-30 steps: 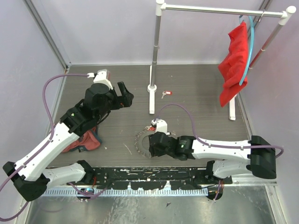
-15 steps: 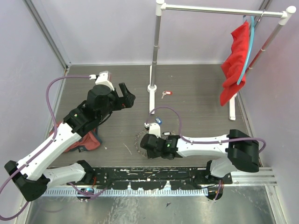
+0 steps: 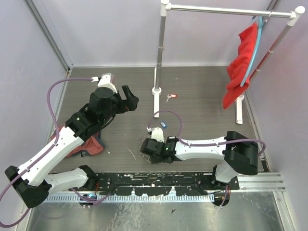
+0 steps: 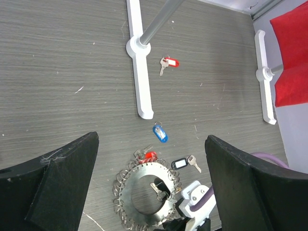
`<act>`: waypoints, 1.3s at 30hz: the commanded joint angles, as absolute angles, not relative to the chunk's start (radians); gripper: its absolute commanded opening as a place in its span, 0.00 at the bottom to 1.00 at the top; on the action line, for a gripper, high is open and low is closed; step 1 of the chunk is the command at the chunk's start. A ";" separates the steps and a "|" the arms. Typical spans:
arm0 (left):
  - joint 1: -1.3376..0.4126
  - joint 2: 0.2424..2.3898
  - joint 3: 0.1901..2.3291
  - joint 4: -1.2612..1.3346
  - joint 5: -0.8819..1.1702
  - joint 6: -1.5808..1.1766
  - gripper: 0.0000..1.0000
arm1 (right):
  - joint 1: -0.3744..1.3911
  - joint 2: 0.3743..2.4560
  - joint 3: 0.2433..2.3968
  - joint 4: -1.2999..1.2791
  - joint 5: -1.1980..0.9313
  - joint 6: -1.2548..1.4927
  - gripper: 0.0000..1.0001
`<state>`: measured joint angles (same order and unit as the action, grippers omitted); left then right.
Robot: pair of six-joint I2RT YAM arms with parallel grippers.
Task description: Put the keys on the keyring
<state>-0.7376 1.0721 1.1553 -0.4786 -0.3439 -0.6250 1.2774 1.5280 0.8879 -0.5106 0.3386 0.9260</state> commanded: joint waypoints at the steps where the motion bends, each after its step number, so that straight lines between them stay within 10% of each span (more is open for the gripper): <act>1: -0.734 1.073 1.144 -0.442 -0.324 -0.627 0.98 | 1.282 1.544 0.933 -0.531 0.357 0.952 0.33; 17: -0.728 1.058 1.124 -0.431 -0.315 -0.620 0.98 | 1.282 1.582 0.924 -0.506 0.320 0.949 0.31; 30: -0.723 1.053 1.118 -0.432 -0.322 -0.614 0.98 | 1.282 1.532 0.907 -0.508 0.357 0.967 0.01; 39: -0.723 1.024 1.085 -0.413 -0.292 -0.623 0.98 | 1.282 1.499 0.912 -0.514 0.380 0.967 0.03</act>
